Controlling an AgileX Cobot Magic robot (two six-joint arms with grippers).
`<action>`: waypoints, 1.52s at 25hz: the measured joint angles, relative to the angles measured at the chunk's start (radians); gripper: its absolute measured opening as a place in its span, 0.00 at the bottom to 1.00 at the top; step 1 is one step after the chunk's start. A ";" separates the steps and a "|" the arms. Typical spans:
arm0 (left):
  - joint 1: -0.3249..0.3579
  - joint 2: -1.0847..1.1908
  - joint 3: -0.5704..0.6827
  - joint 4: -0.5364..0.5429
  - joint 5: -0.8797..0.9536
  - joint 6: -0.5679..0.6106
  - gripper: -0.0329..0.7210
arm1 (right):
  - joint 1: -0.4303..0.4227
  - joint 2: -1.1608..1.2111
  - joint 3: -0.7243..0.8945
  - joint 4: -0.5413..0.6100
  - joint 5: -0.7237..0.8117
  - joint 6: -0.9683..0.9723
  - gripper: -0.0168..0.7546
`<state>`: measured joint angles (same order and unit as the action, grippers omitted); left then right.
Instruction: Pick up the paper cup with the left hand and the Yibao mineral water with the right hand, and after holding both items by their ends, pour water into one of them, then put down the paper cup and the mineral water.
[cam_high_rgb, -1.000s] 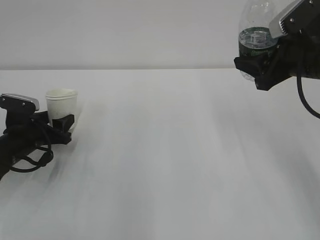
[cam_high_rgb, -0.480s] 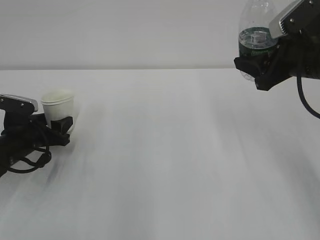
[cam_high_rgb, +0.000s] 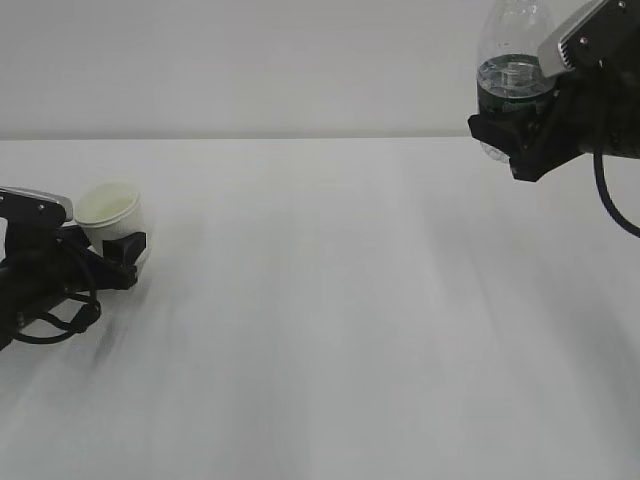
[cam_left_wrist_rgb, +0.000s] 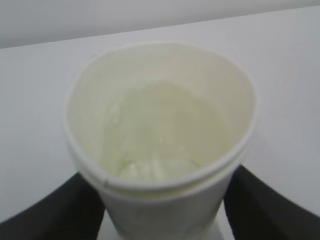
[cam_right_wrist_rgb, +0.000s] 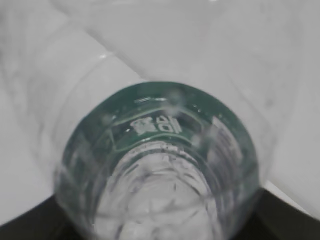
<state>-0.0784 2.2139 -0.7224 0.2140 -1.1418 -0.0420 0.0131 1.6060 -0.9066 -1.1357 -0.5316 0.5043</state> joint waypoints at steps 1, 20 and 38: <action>0.000 0.000 0.002 0.000 0.000 0.000 0.75 | 0.000 0.000 0.000 0.000 0.000 0.000 0.62; 0.000 -0.081 0.099 -0.038 -0.006 0.000 0.75 | 0.000 0.000 0.000 0.000 0.000 0.000 0.62; 0.000 -0.203 0.215 -0.042 -0.006 0.000 0.73 | 0.000 0.000 0.000 0.000 0.000 0.000 0.62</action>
<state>-0.0784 2.0104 -0.5077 0.1718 -1.1476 -0.0420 0.0131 1.6060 -0.9066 -1.1357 -0.5316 0.5043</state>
